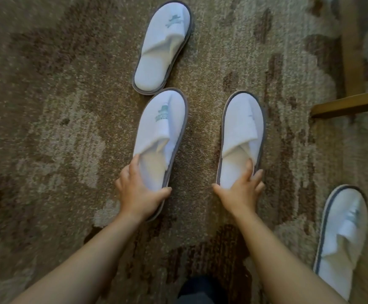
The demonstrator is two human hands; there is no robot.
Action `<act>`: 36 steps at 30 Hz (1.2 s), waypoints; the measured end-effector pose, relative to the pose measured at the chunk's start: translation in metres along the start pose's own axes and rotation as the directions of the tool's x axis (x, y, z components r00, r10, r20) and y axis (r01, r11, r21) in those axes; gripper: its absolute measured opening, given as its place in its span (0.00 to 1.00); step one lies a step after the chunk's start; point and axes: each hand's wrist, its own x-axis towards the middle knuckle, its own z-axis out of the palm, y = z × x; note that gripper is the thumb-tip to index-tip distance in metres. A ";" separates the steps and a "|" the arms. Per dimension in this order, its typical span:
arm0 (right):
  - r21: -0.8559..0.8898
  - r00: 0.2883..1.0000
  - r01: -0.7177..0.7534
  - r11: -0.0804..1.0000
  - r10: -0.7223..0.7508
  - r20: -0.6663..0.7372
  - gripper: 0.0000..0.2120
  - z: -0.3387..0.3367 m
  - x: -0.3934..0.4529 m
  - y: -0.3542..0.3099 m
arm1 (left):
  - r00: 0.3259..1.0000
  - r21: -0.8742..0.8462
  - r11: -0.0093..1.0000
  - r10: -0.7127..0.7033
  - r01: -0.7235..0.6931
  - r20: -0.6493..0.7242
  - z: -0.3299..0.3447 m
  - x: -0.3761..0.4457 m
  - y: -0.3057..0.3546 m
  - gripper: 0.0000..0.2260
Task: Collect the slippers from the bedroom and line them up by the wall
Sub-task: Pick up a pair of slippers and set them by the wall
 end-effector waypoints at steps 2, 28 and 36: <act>0.030 0.999 0.014 0.999 -0.013 -0.034 0.52 -0.007 -0.011 -0.006 | 1.000 -0.017 0.999 0.031 -0.031 -0.005 -0.010 -0.004 0.009 0.46; 0.426 0.899 0.436 0.793 -0.362 -0.246 0.44 -0.563 -0.329 -0.231 | 0.955 -0.146 0.943 0.294 -0.298 -0.051 -0.431 -0.262 0.428 0.42; 0.572 0.863 0.248 0.782 0.090 -0.498 0.44 -0.606 -0.403 -0.204 | 0.811 -0.198 0.835 0.547 -0.513 0.206 -0.455 -0.302 0.496 0.41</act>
